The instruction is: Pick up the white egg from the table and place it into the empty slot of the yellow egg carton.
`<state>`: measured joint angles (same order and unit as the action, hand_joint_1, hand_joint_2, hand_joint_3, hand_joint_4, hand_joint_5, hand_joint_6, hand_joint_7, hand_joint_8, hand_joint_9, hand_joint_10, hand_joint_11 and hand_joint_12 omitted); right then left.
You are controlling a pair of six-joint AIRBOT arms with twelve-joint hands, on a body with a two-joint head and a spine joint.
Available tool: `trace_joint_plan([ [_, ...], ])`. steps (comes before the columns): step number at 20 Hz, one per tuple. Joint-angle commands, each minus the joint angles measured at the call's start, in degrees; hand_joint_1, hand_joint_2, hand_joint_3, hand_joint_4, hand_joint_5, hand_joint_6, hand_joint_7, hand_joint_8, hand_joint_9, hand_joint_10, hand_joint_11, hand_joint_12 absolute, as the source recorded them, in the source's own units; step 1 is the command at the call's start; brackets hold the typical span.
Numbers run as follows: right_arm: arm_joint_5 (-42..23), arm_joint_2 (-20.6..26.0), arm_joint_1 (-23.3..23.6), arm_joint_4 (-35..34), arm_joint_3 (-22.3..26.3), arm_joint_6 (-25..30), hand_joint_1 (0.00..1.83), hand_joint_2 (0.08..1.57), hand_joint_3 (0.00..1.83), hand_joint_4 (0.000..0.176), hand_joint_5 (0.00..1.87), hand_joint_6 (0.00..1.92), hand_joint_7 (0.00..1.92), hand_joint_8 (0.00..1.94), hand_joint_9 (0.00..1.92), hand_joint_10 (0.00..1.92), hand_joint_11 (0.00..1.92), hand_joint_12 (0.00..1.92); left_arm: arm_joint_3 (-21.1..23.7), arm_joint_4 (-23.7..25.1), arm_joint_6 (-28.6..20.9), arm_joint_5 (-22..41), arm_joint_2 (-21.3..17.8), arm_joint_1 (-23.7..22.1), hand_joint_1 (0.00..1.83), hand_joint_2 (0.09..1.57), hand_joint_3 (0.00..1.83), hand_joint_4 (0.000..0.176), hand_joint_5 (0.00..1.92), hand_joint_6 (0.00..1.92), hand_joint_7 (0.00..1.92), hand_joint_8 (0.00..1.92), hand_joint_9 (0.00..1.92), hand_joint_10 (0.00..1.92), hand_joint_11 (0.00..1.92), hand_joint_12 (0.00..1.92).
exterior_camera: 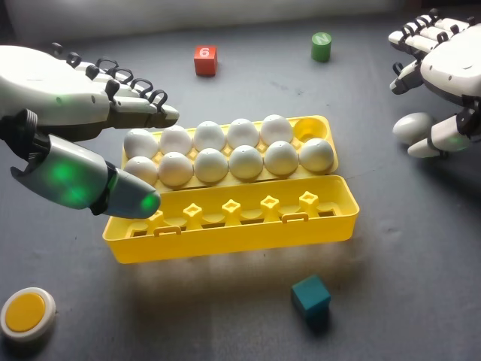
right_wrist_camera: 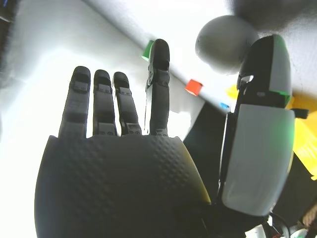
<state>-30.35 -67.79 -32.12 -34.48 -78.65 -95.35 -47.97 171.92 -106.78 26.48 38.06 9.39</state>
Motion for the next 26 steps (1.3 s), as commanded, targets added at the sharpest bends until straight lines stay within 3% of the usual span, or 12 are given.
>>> trace_joint_plan([
  [1,-6.0,0.3,-0.1,1.2,-0.3,0.1,0.8,0.84,0.01,0.042,0.68,0.03,0.0,0.0,0.0,0.0,0.0,0.0,0.1,0.5,-0.2,-5.0,-0.2,-1.0,0.0,1.17,0.01,0.0,0.0,0.0,0.0,0.0,0.0,0.0,0.0,0.0],
  [3,-5.9,0.2,-0.2,1.4,-0.3,0.1,0.86,0.84,0.0,0.017,0.77,0.03,0.0,0.0,0.0,0.0,0.0,0.0,0.1,0.5,-0.2,-5.0,-0.2,-1.0,0.0,1.17,0.01,0.0,0.0,0.0,0.0,0.0,0.0,0.0,0.0,0.0],
  [9,-5.9,0.1,-0.5,1.5,-0.3,0.1,0.9,0.84,0.0,0.0,0.89,0.04,0.0,0.0,0.0,0.0,0.0,0.0,0.1,0.5,-0.2,-5.0,-0.2,-1.0,0.0,1.18,0.01,0.0,0.0,0.0,0.0,0.0,0.0,0.0,0.0,0.0],
  [10,-5.9,0.1,-0.5,1.5,-0.3,0.1,0.87,0.84,0.0,0.035,0.91,0.05,0.0,0.0,0.0,0.0,0.0,0.0,0.1,0.5,-0.2,-5.0,-0.2,-1.0,0.0,1.17,0.01,0.0,0.0,0.0,0.0,0.0,0.0,0.0,0.0,0.0],
  [14,-5.9,0.0,-0.4,1.7,-0.3,0.1,0.87,0.87,0.01,0.032,0.95,0.05,0.0,0.0,0.0,0.0,0.0,0.0,0.0,0.5,-0.2,-5.0,-0.2,-1.0,0.0,1.17,0.01,0.0,0.0,0.0,0.0,0.0,0.0,0.0,0.0,0.0],
  [17,-6.0,0.0,-0.4,1.7,-0.3,0.1,0.88,0.86,0.01,0.065,1.01,0.05,0.0,0.0,0.0,0.0,0.0,0.0,0.0,0.5,-0.2,-5.0,-0.2,-1.0,0.0,1.18,0.01,0.0,0.02,0.01,0.01,0.0,0.0,0.0,0.0,0.0],
  [19,-6.0,0.0,-0.4,1.7,-0.3,0.1,1.02,0.85,0.0,0.0,1.17,0.06,0.06,0.01,0.0,0.0,0.0,0.0,0.0,0.5,-0.2,-5.0,-0.2,-1.0,0.0,1.17,0.0,0.0,0.0,0.0,0.0,0.0,0.0,0.0,0.0,0.0],
  [20,-6.0,0.0,-0.4,1.7,-0.3,0.1,1.04,0.84,0.0,0.0,1.19,0.04,0.07,0.0,0.0,0.0,0.0,0.0,0.0,0.6,-0.2,-5.0,-0.2,-1.0,0.0,1.17,0.0,0.0,0.0,0.0,0.0,0.0,0.0,0.0,0.0,0.0],
  [21,-6.1,-0.1,-0.4,1.8,-0.3,0.1,1.1,0.93,0.01,0.131,1.37,0.15,0.08,0.0,0.0,0.0,0.0,0.0,0.0,0.6,-0.2,-5.0,-0.2,-1.0,0.0,1.18,0.01,0.0,0.0,0.0,0.0,0.0,0.0,0.0,0.0,0.0],
  [24,-6.1,-0.1,-0.4,1.8,-0.3,0.1,1.15,0.95,0.0,0.075,1.43,0.19,0.12,0.01,0.0,0.0,0.0,0.0,0.0,0.7,-0.2,-5.0,-0.2,-1.0,0.0,1.18,0.0,0.0,0.0,0.0,0.0,0.0,0.0,0.0,0.0,0.0],
  [25,-6.1,-0.2,-0.4,1.8,-0.3,0.1,1.15,0.95,0.0,0.103,1.44,0.17,0.14,0.01,0.0,0.0,0.0,0.0,0.0,0.7,-0.2,-5.0,-0.2,-1.0,0.0,1.17,0.0,0.0,0.0,0.0,0.0,0.0,0.0,0.0,0.0,0.0],
  [26,-6.1,-0.2,-0.4,1.8,-0.2,0.1,1.15,0.95,0.0,0.085,1.45,0.16,0.15,0.0,0.0,0.0,0.0,0.0,0.0,0.7,-0.2,-5.0,-0.2,-1.0,0.0,1.17,0.0,0.0,0.01,0.0,0.0,0.0,0.0,0.0,0.0,0.0],
])
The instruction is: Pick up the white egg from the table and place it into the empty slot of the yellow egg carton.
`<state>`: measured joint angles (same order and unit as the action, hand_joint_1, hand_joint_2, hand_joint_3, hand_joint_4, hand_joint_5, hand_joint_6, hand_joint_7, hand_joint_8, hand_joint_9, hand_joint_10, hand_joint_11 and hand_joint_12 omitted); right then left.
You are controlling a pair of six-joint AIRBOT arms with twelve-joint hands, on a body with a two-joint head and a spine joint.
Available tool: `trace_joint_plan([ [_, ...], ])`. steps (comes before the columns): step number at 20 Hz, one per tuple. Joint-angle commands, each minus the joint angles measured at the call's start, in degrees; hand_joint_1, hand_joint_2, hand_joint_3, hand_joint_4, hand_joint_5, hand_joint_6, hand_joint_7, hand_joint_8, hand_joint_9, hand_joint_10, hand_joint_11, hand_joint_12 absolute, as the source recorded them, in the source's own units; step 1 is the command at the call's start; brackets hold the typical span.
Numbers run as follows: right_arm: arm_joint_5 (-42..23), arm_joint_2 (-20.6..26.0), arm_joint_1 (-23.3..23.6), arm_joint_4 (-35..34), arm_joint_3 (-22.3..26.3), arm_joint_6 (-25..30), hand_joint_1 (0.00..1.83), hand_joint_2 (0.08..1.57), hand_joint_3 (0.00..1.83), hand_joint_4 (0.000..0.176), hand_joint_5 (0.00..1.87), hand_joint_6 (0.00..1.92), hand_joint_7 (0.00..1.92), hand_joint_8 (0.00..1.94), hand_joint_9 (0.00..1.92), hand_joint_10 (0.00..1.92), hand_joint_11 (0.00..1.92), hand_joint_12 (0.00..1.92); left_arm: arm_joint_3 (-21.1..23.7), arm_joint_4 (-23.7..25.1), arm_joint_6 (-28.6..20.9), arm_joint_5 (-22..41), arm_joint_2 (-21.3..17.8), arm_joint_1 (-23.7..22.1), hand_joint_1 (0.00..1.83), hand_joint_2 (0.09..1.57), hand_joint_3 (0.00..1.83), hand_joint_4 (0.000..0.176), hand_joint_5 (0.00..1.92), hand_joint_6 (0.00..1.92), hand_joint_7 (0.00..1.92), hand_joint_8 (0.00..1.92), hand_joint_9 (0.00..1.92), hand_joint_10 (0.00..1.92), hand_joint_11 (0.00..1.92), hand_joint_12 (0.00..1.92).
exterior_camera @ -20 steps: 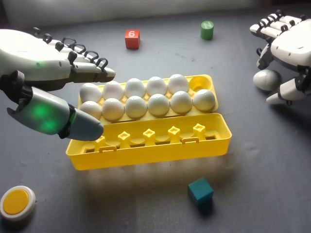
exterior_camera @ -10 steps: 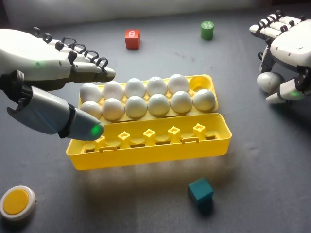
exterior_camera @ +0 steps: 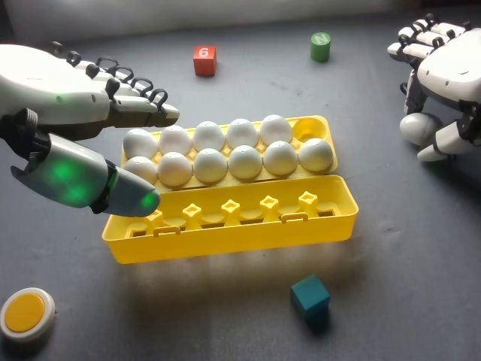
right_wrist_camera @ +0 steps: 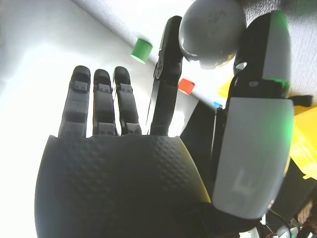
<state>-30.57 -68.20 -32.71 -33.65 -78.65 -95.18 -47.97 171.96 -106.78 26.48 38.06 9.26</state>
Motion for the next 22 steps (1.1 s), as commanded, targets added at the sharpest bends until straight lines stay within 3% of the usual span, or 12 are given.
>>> trace_joint_plan([
  [1,-5.9,0.2,0.3,1.0,-0.2,0.0,1.17,0.95,0.0,0.031,1.46,0.14,0.18,0.01,0.0,0.0,0.0,0.0,0.0,0.6,-0.2,-5.0,-0.2,-0.9,0.0,1.18,0.0,0.0,0.01,0.0,0.0,0.0,0.0,0.0,0.0,0.0],
  [4,-5.8,0.3,1.4,1.0,0.0,2.6,1.17,0.95,0.0,0.015,1.46,0.13,0.15,0.0,0.0,0.0,0.0,0.0,0.0,0.6,-0.2,-5.0,-0.2,-0.9,0.0,1.18,0.01,0.0,0.01,0.0,0.0,0.0,0.0,0.0,0.0,0.0],
  [5,-5.8,0.3,2.0,1.0,0.1,3.5,1.16,0.95,0.0,0.047,1.47,0.12,0.18,0.0,0.0,0.0,0.0,0.0,0.0,0.6,-0.2,-5.0,-0.2,-0.9,0.0,1.17,0.0,0.0,0.0,0.0,0.0,0.0,0.0,0.0,0.0,0.0],
  [7,-5.8,0.1,2.9,1.0,0.7,4.8,1.17,0.95,0.0,0.005,1.48,0.1,0.2,0.0,0.0,0.0,0.0,0.0,0.0,0.6,-0.2,-5.0,-0.2,-0.9,0.0,1.17,0.0,0.0,0.0,0.0,0.0,0.0,0.0,0.0,0.0,0.0],
  [8,-6.1,-0.4,3.6,1.0,1.0,5.6,1.16,0.95,0.0,0.037,1.48,0.09,0.2,0.0,0.0,0.0,0.0,0.0,0.0,0.6,-0.2,-5.0,-0.2,-0.9,0.0,1.18,0.0,0.0,0.0,0.0,0.0,0.0,0.0,0.0,0.0,0.0],
  [11,-9.0,-2.3,5.3,0.9,1.1,8.3,1.16,0.95,0.0,0.048,1.48,0.08,0.2,0.0,0.0,0.0,0.0,0.0,0.0,0.6,-0.2,-5.0,-0.2,-0.9,0.0,1.17,0.0,0.0,0.03,0.01,0.01,0.0,0.0,0.0,0.0,0.0],
  [12,-10.0,-2.9,5.9,0.9,1.1,9.4,1.15,0.95,0.0,0.106,1.49,0.08,0.21,0.0,0.0,0.0,0.0,0.0,0.0,0.6,-0.2,-5.0,-0.2,-0.9,0.0,1.17,0.0,0.0,0.02,0.0,0.01,0.0,0.0,0.0,0.0,0.0],
  [13,-10.8,-3.4,6.3,0.9,1.1,10.2,1.15,0.95,0.0,0.106,1.49,0.08,0.21,0.0,0.0,0.0,0.0,0.0,0.0,0.6,-0.2,-5.0,-0.2,-0.9,0.0,1.17,0.0,0.0,0.02,0.0,0.01,0.0,0.0,0.0,0.0,0.0],
  [14,-12.0,-4.0,6.6,0.9,1.2,11.5,1.16,0.95,0.0,0.04,1.49,0.07,0.23,0.01,0.0,0.0,0.0,0.0,0.0,0.6,-0.2,-5.0,-0.2,-0.9,0.0,1.19,0.01,0.0,0.05,0.01,0.03,0.01,0.0,0.0,0.0,0.0],
  [16,-12.9,-4.9,7.3,0.9,1.2,12.3,1.16,0.95,0.0,0.039,1.49,0.07,0.22,0.0,0.0,0.0,0.0,0.0,-0.1,0.6,-0.2,-5.0,-0.2,-0.9,0.0,1.19,0.01,0.0,0.05,0.01,0.03,0.01,0.0,0.0,0.0,0.0],
  [18,-13.4,-5.6,8.0,0.9,1.2,13.1,1.15,0.95,0.0,0.097,1.49,0.06,0.25,0.01,0.02,0.01,0.0,0.0,-0.1,0.6,-0.2,-5.0,-0.2,-0.9,0.0,1.17,0.0,0.0,0.04,0.01,0.04,0.01,0.0,0.0,0.0,0.0],
  [22,-12.1,-6.7,9.2,-2.0,1.2,13.7,1.16,0.95,0.0,0.063,1.49,0.06,0.25,0.0,0.05,0.01,0.0,0.0,-0.1,0.6,-0.2,-5.0,-0.2,-0.9,0.0,1.17,0.0,0.0,0.02,0.0,0.01,0.0,0.0,0.0,0.0,0.0],
])
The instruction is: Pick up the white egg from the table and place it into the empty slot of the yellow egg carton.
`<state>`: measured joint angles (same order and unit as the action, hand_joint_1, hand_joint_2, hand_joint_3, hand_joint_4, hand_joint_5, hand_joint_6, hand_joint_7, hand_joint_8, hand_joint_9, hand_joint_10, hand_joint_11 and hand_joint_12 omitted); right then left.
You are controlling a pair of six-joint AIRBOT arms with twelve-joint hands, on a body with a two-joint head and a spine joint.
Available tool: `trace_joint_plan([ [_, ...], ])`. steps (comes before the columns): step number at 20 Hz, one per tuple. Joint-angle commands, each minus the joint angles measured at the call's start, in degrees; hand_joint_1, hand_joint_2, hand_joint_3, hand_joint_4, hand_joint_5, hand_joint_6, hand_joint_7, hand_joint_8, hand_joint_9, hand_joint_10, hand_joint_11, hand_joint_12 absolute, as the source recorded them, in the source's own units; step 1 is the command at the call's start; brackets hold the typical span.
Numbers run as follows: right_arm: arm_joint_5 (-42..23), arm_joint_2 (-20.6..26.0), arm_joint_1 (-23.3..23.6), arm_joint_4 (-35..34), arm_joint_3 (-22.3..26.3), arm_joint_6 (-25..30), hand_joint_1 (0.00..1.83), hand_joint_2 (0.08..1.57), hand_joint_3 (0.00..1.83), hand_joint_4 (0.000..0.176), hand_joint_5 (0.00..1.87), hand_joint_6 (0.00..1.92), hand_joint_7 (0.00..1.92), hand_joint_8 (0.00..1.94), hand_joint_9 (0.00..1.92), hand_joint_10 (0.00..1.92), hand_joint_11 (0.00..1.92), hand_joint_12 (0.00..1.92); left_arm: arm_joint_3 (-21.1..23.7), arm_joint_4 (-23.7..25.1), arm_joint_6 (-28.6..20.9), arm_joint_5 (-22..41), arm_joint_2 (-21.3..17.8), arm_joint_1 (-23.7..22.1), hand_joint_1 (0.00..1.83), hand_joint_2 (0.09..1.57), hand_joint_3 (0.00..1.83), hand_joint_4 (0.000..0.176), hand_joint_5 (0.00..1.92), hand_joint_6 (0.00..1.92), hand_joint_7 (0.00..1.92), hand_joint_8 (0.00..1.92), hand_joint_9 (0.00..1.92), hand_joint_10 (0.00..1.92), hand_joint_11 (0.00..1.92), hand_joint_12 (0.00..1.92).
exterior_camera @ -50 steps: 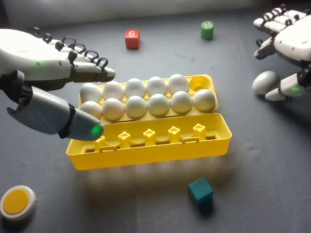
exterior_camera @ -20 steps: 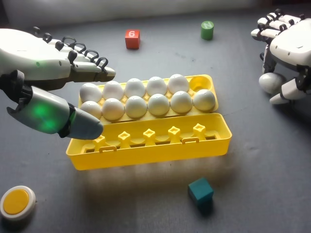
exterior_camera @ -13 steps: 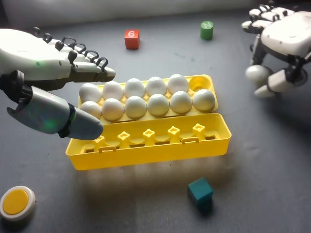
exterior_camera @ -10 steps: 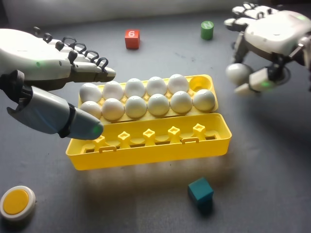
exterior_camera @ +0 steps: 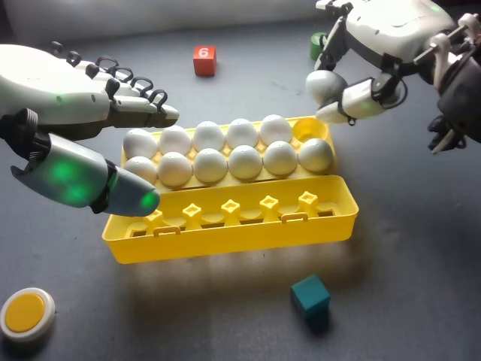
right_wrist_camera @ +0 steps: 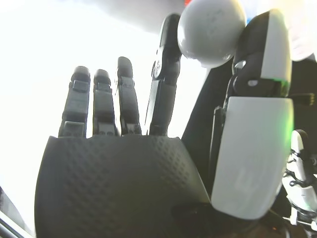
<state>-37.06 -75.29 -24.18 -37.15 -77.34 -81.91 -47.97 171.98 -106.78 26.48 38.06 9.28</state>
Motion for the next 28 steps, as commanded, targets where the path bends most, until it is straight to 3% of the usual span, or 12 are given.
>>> trace_joint_plan([
  [1,-5.4,0.2,0.8,0.9,-0.1,0.4,1.16,0.95,0.0,0.063,1.49,0.06,0.25,0.0,0.05,0.01,0.0,0.0,-0.1,0.6,-0.2,-5.0,-0.2,-0.9,0.0,1.17,0.0,0.0,0.02,0.0,0.01,0.0,0.0,0.0,0.0,0.0],
  [2,-5.2,-0.1,1.0,0.5,-0.1,0.4,1.17,0.95,0.0,0.01,1.5,0.05,0.28,0.01,0.07,0.01,0.0,0.0,-0.1,0.6,-0.2,-5.0,-0.2,-0.9,0.0,1.18,0.0,0.0,0.03,0.0,0.02,0.01,0.0,0.0,0.0,0.0],
  [3,-4.9,-0.3,1.1,0.1,-0.1,0.4,1.17,0.95,0.0,0.01,1.5,0.05,0.28,0.01,0.07,0.01,0.0,0.0,-0.1,0.6,-0.2,-5.0,-0.2,-0.9,0.0,1.18,0.0,0.0,0.03,0.0,0.02,0.01,0.0,0.0,0.0,0.0],
  [4,-4.2,-0.5,1.3,-0.2,-0.1,0.4,1.15,0.95,0.0,0.087,1.49,0.05,0.26,0.0,0.06,0.0,0.0,0.0,-0.1,0.6,-0.2,-5.0,-0.2,-0.9,0.0,1.18,0.0,0.0,0.04,0.01,0.03,0.01,0.0,0.0,0.0,0.0],
  [6,-3.3,-0.8,1.4,-0.3,-0.1,0.5,1.15,0.95,0.0,0.072,1.49,0.06,0.25,0.0,0.03,0.0,0.0,0.0,-0.1,0.6,-0.2,-5.0,-0.2,-0.9,0.0,1.18,0.0,0.0,0.05,0.01,0.03,0.01,0.0,0.0,0.0,0.0],
  [7,-2.8,-0.9,1.4,-0.3,0.0,0.5,1.14,0.95,0.0,0.106,1.49,0.06,0.26,0.0,0.04,0.0,0.0,0.0,-0.1,0.6,-0.2,-5.0,-0.2,-0.9,0.0,1.18,0.0,0.0,0.01,0.0,0.01,0.0,0.0,0.0,0.0,0.0],
  [11,-2.3,-1.8,0.9,-0.3,0.0,0.6,1.14,0.95,0.0,0.114,1.49,0.06,0.28,0.01,0.06,0.01,0.0,0.0,-0.2,0.6,-0.2,-5.0,-0.2,-0.8,0.0,1.18,0.0,0.0,0.04,0.01,0.02,0.01,0.0,0.0,0.0,0.0],
  [13,-2.5,-2.3,0.9,-0.4,0.0,0.8,1.13,0.96,0.0,0.164,1.47,0.08,0.29,0.0,0.05,0.0,0.0,0.0,-0.2,0.6,-0.2,-5.0,-0.2,-0.8,0.0,1.18,0.0,0.0,0.05,0.01,0.03,0.01,0.0,0.0,0.0,0.0],
  [17,-2.6,-2.9,0.5,-0.5,0.0,0.8,1.12,0.96,0.0,0.176,1.47,0.08,0.32,0.01,0.03,0.0,0.0,0.0,-0.2,0.6,-0.2,-5.0,-0.2,-0.7,0.0,1.19,0.01,0.0,0.04,0.01,0.03,0.0,0.0,0.0,0.0,0.0],
  [24,-2.6,-3.0,-0.1,-0.5,0.0,0.8,1.07,1.03,0.0,0.176,1.15,0.68,0.27,0.02,0.01,0.0,0.0,0.0,-0.2,0.6,-0.2,-5.0,-0.2,-0.7,0.0,1.19,0.0,0.0,0.04,0.01,0.02,0.0,0.0,0.0,0.0,0.0],
  [25,-2.6,-3.0,-0.1,-0.5,0.0,0.8,0.91,0.96,0.0,0.054,1.01,0.18,0.23,0.0,0.0,0.0,0.0,0.0,-0.2,0.6,-0.2,-5.0,-0.2,-0.7,0.0,1.19,0.0,0.0,0.03,0.0,0.01,0.0,0.0,0.0,0.0,0.0],
  [28,-2.6,-3.0,-0.2,-0.5,0.0,0.8,0.72,0.95,0.0,0.074,0.89,0.0,0.13,0.0,0.0,0.0,0.0,0.0,-0.2,0.6,-0.2,-5.0,-0.2,-0.6,0.0,1.19,0.0,0.0,0.05,0.01,0.02,0.01,0.0,0.0,0.0,0.0],
])
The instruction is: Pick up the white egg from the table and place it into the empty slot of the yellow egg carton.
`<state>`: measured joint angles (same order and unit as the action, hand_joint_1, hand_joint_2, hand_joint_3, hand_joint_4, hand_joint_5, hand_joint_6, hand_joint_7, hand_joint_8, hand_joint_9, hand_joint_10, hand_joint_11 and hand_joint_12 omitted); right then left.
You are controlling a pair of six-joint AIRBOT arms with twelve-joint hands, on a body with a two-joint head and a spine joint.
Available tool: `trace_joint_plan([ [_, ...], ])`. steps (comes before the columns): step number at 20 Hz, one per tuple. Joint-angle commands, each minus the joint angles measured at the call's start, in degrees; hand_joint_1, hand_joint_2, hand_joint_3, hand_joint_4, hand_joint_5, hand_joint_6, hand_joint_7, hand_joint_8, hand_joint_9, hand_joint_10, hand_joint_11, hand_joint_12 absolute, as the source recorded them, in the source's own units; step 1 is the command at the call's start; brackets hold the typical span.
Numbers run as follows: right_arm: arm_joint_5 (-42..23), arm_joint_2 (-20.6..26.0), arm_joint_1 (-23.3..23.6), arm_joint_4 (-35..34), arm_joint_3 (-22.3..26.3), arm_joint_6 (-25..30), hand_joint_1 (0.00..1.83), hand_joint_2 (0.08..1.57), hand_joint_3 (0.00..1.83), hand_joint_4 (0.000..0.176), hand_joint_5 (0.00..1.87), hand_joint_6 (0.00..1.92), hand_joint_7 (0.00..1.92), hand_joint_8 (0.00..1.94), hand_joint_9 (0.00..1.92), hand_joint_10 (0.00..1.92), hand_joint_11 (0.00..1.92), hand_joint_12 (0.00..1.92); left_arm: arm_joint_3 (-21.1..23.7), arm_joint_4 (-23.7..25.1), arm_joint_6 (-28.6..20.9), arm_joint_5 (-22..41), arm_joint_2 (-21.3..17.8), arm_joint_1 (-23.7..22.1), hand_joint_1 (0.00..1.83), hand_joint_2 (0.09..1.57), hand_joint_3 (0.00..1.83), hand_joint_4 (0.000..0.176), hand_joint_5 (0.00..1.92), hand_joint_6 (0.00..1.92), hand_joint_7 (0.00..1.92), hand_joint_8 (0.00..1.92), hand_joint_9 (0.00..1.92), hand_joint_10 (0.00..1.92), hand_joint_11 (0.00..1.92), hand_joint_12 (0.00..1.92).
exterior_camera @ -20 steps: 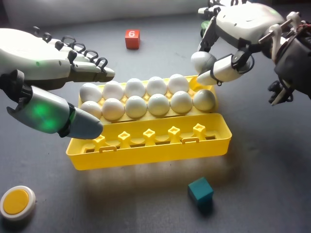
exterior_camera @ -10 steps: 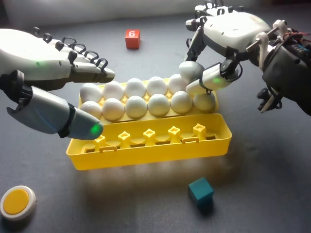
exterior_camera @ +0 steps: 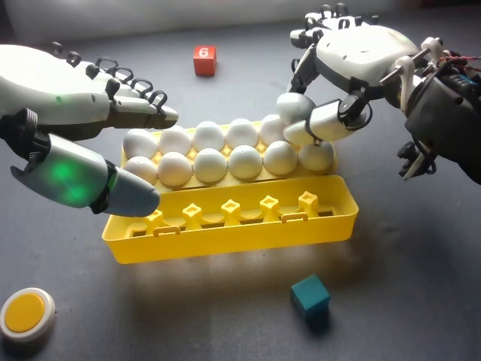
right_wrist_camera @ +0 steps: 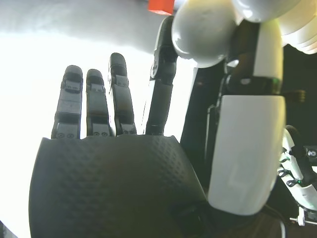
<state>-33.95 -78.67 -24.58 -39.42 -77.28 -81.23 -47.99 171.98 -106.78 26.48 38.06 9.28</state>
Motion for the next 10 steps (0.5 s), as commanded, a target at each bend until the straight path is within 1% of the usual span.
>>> trace_joint_plan([
  [1,-5.7,0.4,0.1,1.8,-0.1,0.1,0.71,0.94,0.0,0.08,0.89,0.0,0.14,0.0,0.0,0.0,0.0,0.0,-0.2,0.6,-0.2,-5.0,-0.2,-0.6,0.0,1.17,0.0,0.0,0.04,0.0,0.01,0.0,0.0,0.0,0.0,0.0],
  [2,-5.7,0.4,0.1,1.8,-0.1,0.1,0.71,0.94,0.0,0.08,0.89,0.0,0.14,0.0,0.0,0.0,0.0,0.0,-0.2,0.6,-0.2,-5.0,-0.2,-0.6,0.0,1.17,0.0,0.0,0.04,0.0,0.01,0.0,0.0,0.0,0.0,0.0],
  [3,-5.7,0.4,0.1,1.8,-0.1,0.1,0.63,0.94,0.0,0.105,0.83,0.0,0.12,0.0,0.0,0.0,0.0,0.0,-0.2,0.6,-0.2,-5.0,-0.2,-0.6,0.0,1.18,0.0,0.0,0.04,0.0,0.01,0.0,0.0,0.0,0.0,0.0],
  [4,-5.7,0.4,0.0,1.8,-0.1,0.1,0.57,0.93,0.0,0.124,0.8,0.0,0.12,0.01,0.0,0.0,0.0,0.0,-0.2,0.6,-0.2,-5.0,-0.2,-0.6,0.0,1.19,0.0,0.0,0.03,0.0,0.01,0.0,0.0,0.0,0.0,0.0],
  [5,-5.7,0.4,0.0,1.8,-0.1,0.1,0.56,0.92,0.0,0.137,0.79,0.0,0.12,0.0,0.0,0.0,0.0,0.0,-0.2,0.6,-0.2,-5.0,-0.2,-0.6,0.0,1.19,0.0,0.0,0.03,0.0,0.01,0.0,0.0,0.0,0.0,0.0],
  [6,-5.7,0.4,0.0,1.8,-0.1,0.1,0.56,0.92,0.0,0.137,0.79,0.0,0.12,0.0,0.0,0.0,0.0,0.0,-0.2,0.6,-0.2,-5.0,-0.2,-0.6,0.0,1.19,0.0,0.0,0.03,0.0,0.01,0.0,0.0,0.0,0.0,0.0],
  [7,-5.7,0.4,0.0,1.8,-0.1,0.1,0.63,0.91,0.0,0.108,0.82,0.01,0.15,0.01,0.0,0.0,0.0,0.0,-0.2,0.6,-0.2,-5.0,-0.2,-0.6,0.0,1.19,0.0,0.0,0.04,0.0,0.01,0.0,0.0,0.0,0.0,0.0],
  [8,-5.7,0.4,-0.1,1.9,-0.1,0.0,0.62,0.91,0.0,0.113,0.82,0.01,0.14,0.01,0.0,0.0,0.0,0.0,-0.2,0.6,-0.2,-5.0,-0.2,-0.6,0.0,1.19,0.0,0.0,0.04,0.0,0.01,0.0,0.0,0.0,0.0,0.0],
  [9,-5.7,0.4,-0.1,1.9,-0.1,0.0,0.61,0.9,0.0,0.129,0.82,0.01,0.14,0.01,0.0,0.0,0.0,0.0,-0.2,0.6,-0.2,-5.0,-0.2,-0.6,0.0,1.19,0.0,0.0,0.03,0.0,0.01,0.0,0.0,0.0,0.0,0.0],
  [10,-5.7,0.4,-0.2,2.0,-0.1,0.0,0.6,0.9,0.0,0.13,0.82,0.01,0.14,0.01,0.0,0.0,0.0,0.0,-0.2,0.6,-0.2,-5.0,-0.2,-0.6,0.0,1.19,0.0,0.0,0.05,0.01,0.03,0.01,0.01,0.0,0.0,0.0],
])
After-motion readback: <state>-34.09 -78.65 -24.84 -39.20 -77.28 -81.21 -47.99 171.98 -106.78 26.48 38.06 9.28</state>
